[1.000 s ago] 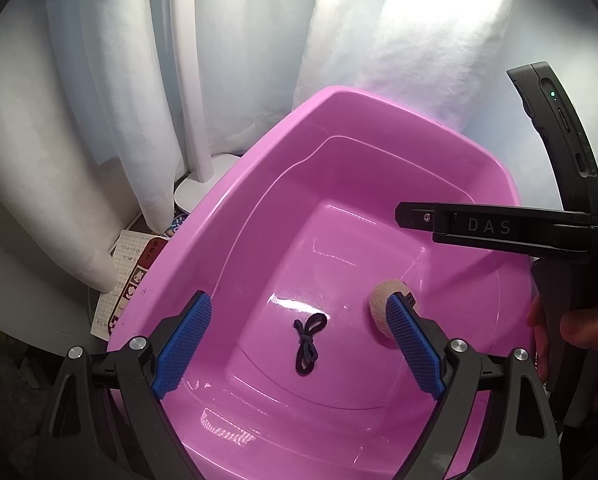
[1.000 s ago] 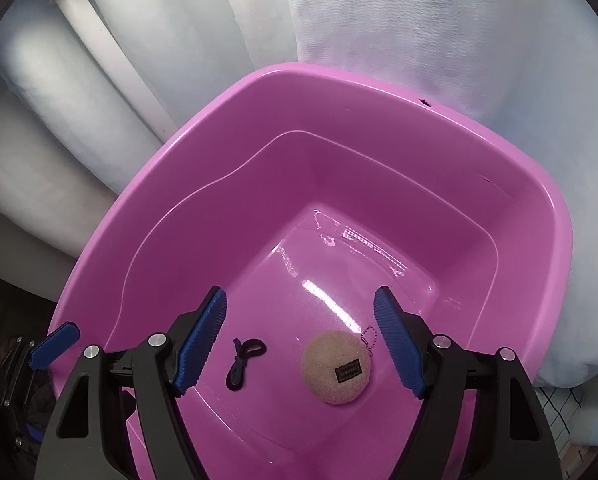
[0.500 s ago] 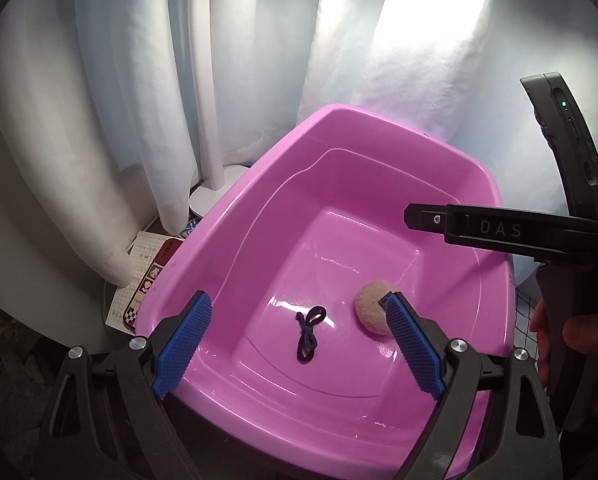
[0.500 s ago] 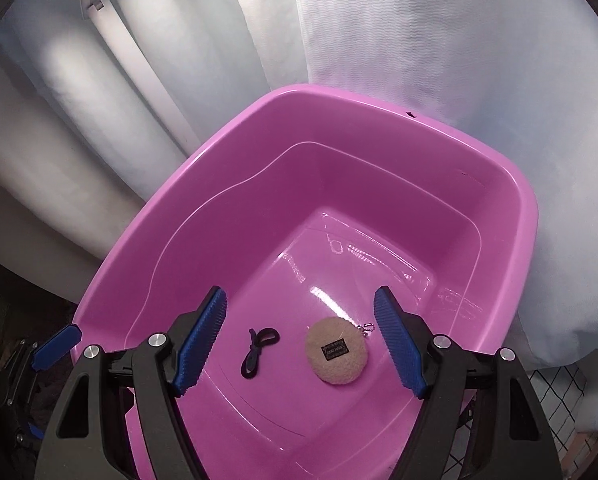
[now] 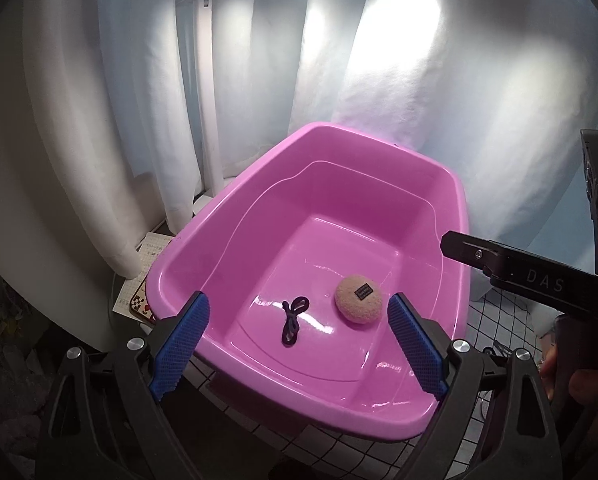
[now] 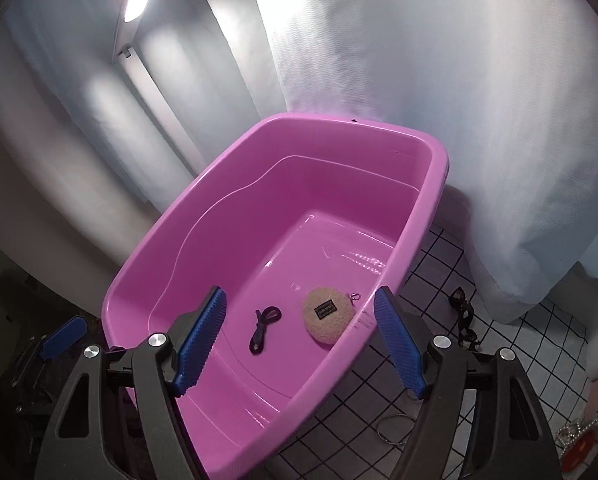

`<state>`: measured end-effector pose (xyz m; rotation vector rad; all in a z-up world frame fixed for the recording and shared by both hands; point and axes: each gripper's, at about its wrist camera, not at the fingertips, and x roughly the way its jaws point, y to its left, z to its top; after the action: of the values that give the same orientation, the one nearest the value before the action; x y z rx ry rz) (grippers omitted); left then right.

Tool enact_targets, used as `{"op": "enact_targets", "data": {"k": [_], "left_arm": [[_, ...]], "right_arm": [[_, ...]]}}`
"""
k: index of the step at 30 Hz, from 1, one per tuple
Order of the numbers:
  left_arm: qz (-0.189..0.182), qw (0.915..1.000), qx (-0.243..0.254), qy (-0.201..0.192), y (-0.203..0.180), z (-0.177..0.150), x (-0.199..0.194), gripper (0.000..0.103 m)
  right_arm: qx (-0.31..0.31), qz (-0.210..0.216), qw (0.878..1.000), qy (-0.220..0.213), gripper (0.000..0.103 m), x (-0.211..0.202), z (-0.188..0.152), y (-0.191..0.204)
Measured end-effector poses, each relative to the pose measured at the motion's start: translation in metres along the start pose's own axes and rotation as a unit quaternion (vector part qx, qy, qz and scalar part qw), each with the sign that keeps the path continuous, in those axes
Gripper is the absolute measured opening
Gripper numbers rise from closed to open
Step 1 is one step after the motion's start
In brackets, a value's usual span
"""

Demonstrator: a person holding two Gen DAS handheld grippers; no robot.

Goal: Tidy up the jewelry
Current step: 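Move both open tools back toward the table items, then grasp the silver bangle with left tool while right tool grasps black watch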

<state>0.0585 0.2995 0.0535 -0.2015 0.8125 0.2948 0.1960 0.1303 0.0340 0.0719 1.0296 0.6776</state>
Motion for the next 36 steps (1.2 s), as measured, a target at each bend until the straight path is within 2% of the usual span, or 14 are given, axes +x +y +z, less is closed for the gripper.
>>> {"op": "enact_targets", "data": {"k": [5,11,18,22,29,32,36], "left_arm": [[-0.017,0.9991,0.038,0.000,-0.041,-0.022,-0.017,0.092],[-0.062,0.9957,0.069,0.001,-0.092,-0.056,-0.037,0.095],[-0.106,0.9878,0.111,0.025,-0.153,-0.105,-0.048,0.096],[-0.122,0.9829,0.131,0.044,-0.183,-0.137,-0.048,0.096],[-0.120,0.9762,0.161,0.083,-0.221,-0.189,-0.032,0.096],[-0.114,0.9750,0.168,0.091,-0.232,-0.199,-0.022,0.096],[-0.112,0.9732,0.180,0.088,-0.246,-0.208,-0.006,0.096]], "right_arm": [[0.040,-0.019,0.999,-0.020,0.073,-0.047,-0.054,-0.042],[0.093,-0.081,0.992,-0.030,0.073,-0.116,-0.134,-0.109],[0.175,-0.154,0.972,-0.024,0.073,-0.189,-0.244,-0.183],[0.214,-0.179,0.960,-0.025,0.073,-0.218,-0.292,-0.215],[0.235,-0.194,0.952,-0.019,0.073,-0.228,-0.342,-0.249],[0.241,-0.197,0.950,-0.014,0.073,-0.222,-0.352,-0.258],[0.241,-0.203,0.949,-0.027,0.073,-0.214,-0.361,-0.265]]}}
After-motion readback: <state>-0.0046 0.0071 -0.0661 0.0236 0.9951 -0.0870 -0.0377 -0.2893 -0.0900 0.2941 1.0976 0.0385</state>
